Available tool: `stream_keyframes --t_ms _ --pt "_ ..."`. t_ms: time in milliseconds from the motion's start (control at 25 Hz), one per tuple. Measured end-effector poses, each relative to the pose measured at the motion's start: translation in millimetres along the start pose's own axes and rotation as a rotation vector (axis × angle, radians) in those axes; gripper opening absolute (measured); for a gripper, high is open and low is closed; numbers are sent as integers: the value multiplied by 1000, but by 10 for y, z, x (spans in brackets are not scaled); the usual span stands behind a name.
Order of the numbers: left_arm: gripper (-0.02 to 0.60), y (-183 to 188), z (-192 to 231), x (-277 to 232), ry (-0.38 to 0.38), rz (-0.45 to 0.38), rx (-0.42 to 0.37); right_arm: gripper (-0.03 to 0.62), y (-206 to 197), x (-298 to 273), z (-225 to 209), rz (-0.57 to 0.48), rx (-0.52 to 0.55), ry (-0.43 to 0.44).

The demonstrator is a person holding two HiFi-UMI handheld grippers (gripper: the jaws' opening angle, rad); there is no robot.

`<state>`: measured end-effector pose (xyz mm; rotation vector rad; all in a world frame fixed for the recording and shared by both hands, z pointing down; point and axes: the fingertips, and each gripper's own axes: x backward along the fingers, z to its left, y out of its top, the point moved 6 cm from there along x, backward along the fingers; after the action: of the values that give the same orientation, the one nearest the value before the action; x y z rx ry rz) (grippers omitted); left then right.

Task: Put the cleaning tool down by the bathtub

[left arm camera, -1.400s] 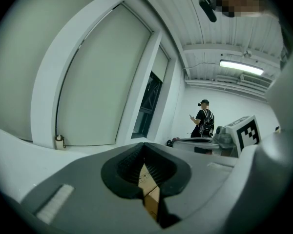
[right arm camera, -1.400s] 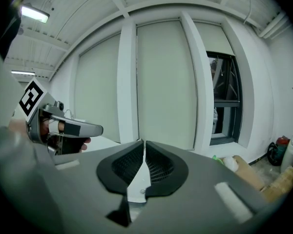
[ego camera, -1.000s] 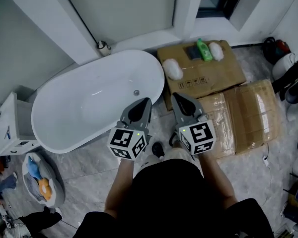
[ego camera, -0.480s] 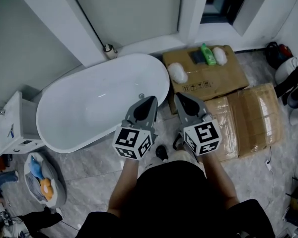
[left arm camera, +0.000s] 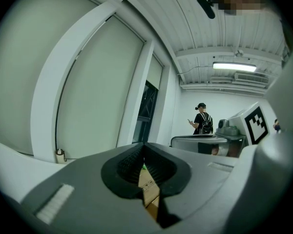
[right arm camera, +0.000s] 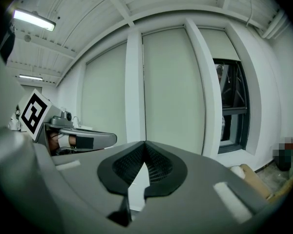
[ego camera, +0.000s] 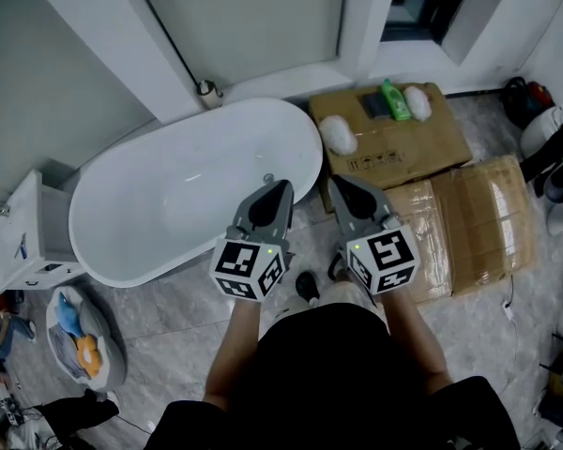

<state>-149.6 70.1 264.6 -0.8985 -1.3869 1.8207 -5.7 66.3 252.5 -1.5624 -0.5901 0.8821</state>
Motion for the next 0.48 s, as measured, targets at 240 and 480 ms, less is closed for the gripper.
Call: stream_keyframes --t_ms 240,480 --pt "-2 -28 -26 7 2 3 0 6 -17 17 5 -1 20 2" --pt "-2 -51 -57 -6 -3 14 -2 6 -38 39 -7 2 24 2"
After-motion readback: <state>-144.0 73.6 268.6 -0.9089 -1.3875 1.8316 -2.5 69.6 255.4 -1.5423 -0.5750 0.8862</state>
